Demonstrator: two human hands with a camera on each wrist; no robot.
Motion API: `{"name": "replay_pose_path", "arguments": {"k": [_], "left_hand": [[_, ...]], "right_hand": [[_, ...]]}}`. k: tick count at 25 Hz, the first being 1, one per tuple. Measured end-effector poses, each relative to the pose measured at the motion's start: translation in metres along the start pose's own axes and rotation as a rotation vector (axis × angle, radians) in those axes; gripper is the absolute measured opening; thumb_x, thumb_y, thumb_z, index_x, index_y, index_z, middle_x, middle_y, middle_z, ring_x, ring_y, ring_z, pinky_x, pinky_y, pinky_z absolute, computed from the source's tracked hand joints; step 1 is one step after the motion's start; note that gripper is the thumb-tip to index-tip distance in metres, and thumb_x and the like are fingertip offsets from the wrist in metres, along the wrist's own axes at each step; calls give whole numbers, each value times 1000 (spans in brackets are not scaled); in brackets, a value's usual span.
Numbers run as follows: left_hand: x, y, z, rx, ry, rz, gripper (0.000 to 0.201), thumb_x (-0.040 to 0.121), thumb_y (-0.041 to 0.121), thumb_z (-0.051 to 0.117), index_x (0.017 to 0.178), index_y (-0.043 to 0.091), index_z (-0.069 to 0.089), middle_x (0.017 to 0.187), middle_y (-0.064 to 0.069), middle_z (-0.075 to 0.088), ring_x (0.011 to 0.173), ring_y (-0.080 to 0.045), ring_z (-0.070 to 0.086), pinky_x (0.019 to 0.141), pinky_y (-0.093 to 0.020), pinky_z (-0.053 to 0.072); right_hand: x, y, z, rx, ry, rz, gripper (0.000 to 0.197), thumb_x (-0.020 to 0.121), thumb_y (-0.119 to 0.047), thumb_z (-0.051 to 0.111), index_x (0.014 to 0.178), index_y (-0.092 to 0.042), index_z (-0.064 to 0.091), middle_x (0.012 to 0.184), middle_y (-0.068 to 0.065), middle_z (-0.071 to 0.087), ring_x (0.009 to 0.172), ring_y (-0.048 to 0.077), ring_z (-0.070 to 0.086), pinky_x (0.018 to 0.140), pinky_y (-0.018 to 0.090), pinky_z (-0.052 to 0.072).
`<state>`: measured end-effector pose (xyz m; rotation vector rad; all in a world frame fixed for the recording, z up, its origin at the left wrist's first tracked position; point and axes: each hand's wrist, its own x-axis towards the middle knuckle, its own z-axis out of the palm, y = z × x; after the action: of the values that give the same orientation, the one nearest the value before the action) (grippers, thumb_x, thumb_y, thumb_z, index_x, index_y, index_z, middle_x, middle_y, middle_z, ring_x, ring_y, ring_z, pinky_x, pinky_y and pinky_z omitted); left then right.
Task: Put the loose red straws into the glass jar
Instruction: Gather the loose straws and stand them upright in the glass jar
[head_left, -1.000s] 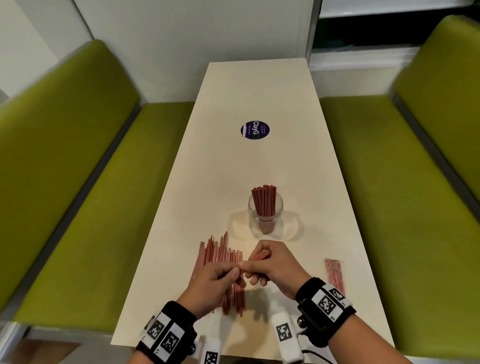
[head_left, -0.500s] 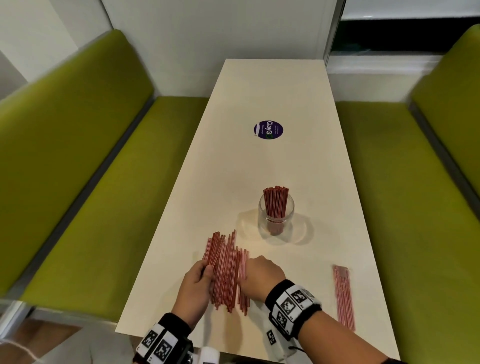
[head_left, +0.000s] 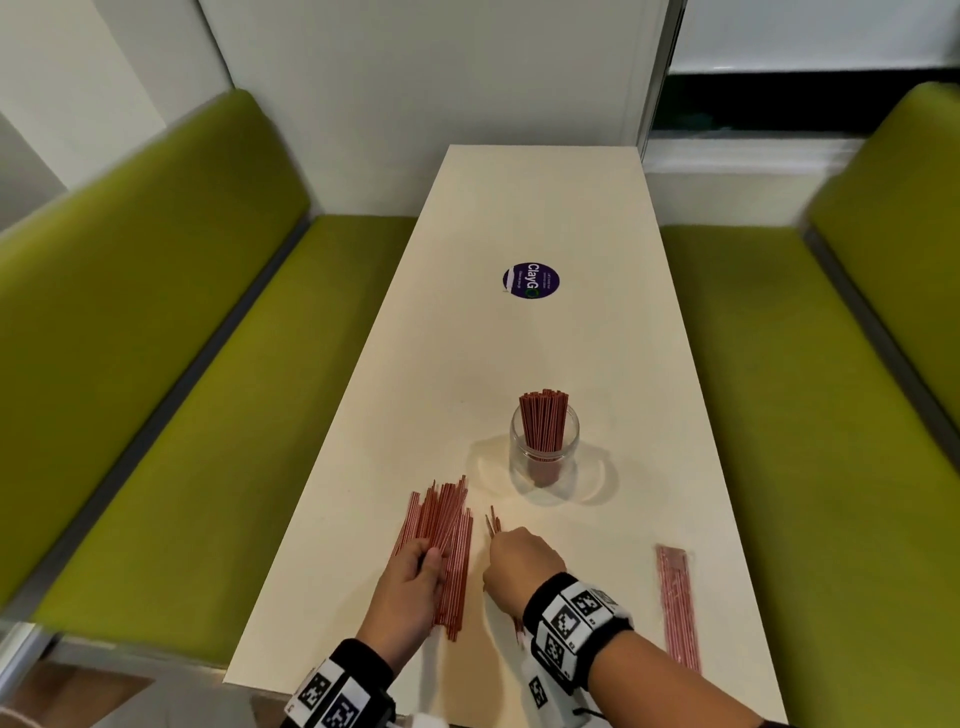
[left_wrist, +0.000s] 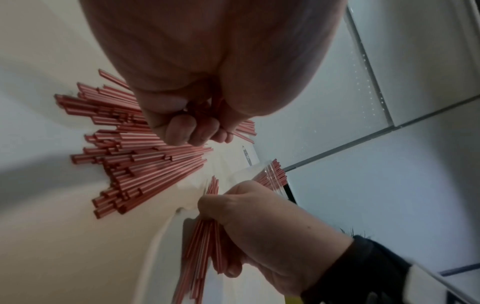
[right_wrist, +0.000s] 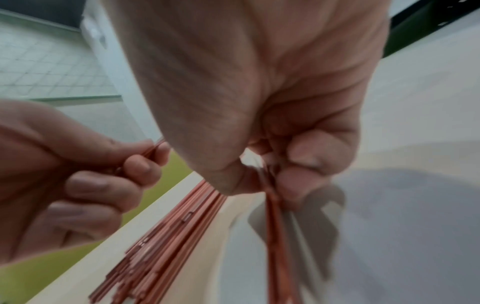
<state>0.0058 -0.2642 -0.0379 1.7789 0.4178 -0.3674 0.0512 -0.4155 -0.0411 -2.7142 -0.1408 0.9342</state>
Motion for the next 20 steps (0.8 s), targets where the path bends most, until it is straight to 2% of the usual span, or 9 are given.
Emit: {"name": "replay_pose_path", "arguments": {"k": [2, 4, 7, 10, 12, 15, 18, 19, 20], "left_hand": [[0, -2, 5, 42, -5, -16, 28, 105, 19, 42, 79, 14, 51, 65, 1, 43, 54, -12, 37, 57, -35, 33], [-1, -1, 13, 76, -8, -24, 28, 104, 21, 43, 78, 14, 50, 65, 0, 45, 56, -15, 40, 59, -38, 35], [-9, 15, 27, 57, -40, -43, 24, 105, 18, 41, 87, 8, 54, 69, -5, 51, 53, -14, 46, 48, -24, 41], [-17, 29, 43, 53, -83, 24, 25, 106, 18, 38, 90, 7, 53, 70, -4, 54, 47, -3, 48, 44, -16, 39], [-22, 38, 50, 32, -88, 70, 27, 107, 20, 36, 91, 10, 54, 67, -6, 61, 54, -3, 55, 53, -26, 47], [-27, 46, 56, -70, -87, 97, 27, 108, 20, 33, 99, 20, 58, 73, -7, 71, 69, -23, 64, 69, -44, 50], [-34, 55, 60, -91, -77, 165, 29, 108, 15, 31, 96, 17, 57, 77, -18, 67, 60, -20, 63, 64, -51, 53], [-36, 57, 60, -92, -83, 177, 30, 108, 12, 31, 92, 20, 55, 71, -10, 65, 56, -10, 63, 62, -43, 55], [-37, 59, 60, -98, -95, 182, 32, 107, 9, 32, 88, 25, 52, 67, 1, 62, 51, 3, 60, 57, -26, 54]], "right_hand": [[1, 13, 1, 156, -11, -16, 21, 93, -18, 53, 73, -11, 50, 77, 5, 54, 63, 19, 54, 54, 27, 41], [-2, 28, -2, 373, -9, -74, 32, 92, -22, 54, 63, -16, 43, 64, -1, 49, 51, 11, 45, 48, 24, 36], [-13, 38, -3, 774, 56, -198, 25, 92, -22, 53, 70, -10, 54, 60, 4, 55, 45, 14, 52, 47, 28, 44], [-20, 39, 0, 956, 110, -274, 31, 94, -26, 55, 82, 3, 57, 62, 11, 59, 48, 24, 58, 46, 32, 48], [-25, 38, -4, 986, 150, -307, 29, 97, -27, 54, 86, 0, 60, 65, 12, 61, 49, 23, 59, 47, 32, 49], [-32, 37, -10, 1008, 208, -320, 25, 99, -25, 55, 82, -7, 60, 64, 10, 62, 48, 22, 58, 46, 31, 47], [-38, 36, -10, 991, 265, -290, 30, 98, -27, 58, 81, -3, 55, 66, 13, 60, 48, 22, 58, 46, 30, 48], [-40, 35, -11, 976, 271, -286, 28, 99, -26, 58, 81, -4, 56, 67, 12, 61, 48, 20, 59, 46, 29, 49], [-41, 35, -12, 962, 267, -288, 26, 99, -24, 57, 79, -7, 57, 67, 10, 61, 48, 19, 59, 46, 28, 50]]}}
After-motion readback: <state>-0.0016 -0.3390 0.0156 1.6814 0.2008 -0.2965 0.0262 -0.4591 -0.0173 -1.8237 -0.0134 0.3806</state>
